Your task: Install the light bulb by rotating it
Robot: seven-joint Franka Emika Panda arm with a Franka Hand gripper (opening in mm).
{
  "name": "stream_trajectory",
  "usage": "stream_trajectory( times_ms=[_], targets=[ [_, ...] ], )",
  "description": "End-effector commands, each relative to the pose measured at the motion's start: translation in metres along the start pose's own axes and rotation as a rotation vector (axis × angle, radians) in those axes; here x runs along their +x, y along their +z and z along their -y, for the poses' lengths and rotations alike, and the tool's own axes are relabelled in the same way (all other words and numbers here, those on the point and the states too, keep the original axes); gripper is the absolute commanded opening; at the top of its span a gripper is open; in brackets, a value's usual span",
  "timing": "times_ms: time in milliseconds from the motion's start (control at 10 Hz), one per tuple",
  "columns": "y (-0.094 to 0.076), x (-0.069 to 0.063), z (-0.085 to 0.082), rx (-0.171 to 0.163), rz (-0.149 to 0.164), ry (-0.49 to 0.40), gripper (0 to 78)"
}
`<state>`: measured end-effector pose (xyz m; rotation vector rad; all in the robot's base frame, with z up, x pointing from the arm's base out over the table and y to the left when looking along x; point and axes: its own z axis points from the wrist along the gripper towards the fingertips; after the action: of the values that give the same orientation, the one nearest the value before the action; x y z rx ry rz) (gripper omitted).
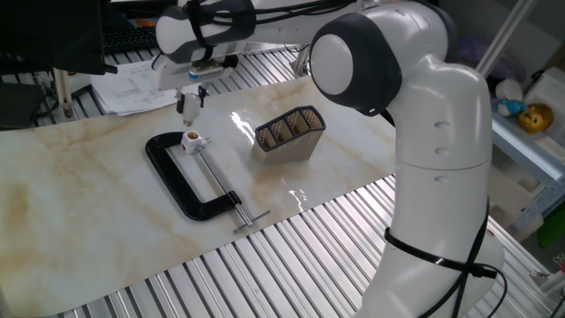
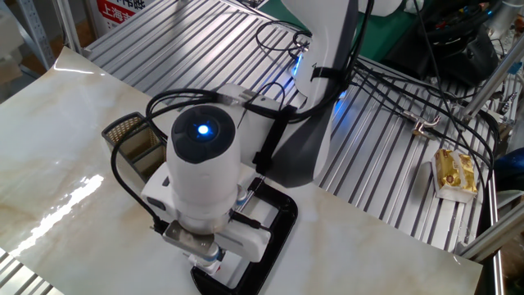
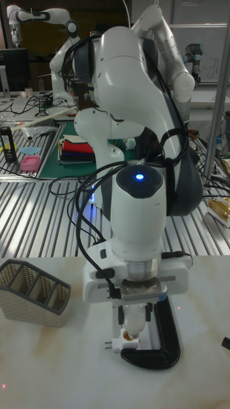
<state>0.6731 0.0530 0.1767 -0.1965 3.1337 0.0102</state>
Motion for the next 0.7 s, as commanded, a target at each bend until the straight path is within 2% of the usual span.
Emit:
stream_trajectory(
  times_ms=[100,700],
  targets=[
    [0.006,0.000,0.000,0.003,0.010,0.012,1.1],
    [0.012,0.015,0.000,0.012,0.005,0.049,1.1]
  ],
)
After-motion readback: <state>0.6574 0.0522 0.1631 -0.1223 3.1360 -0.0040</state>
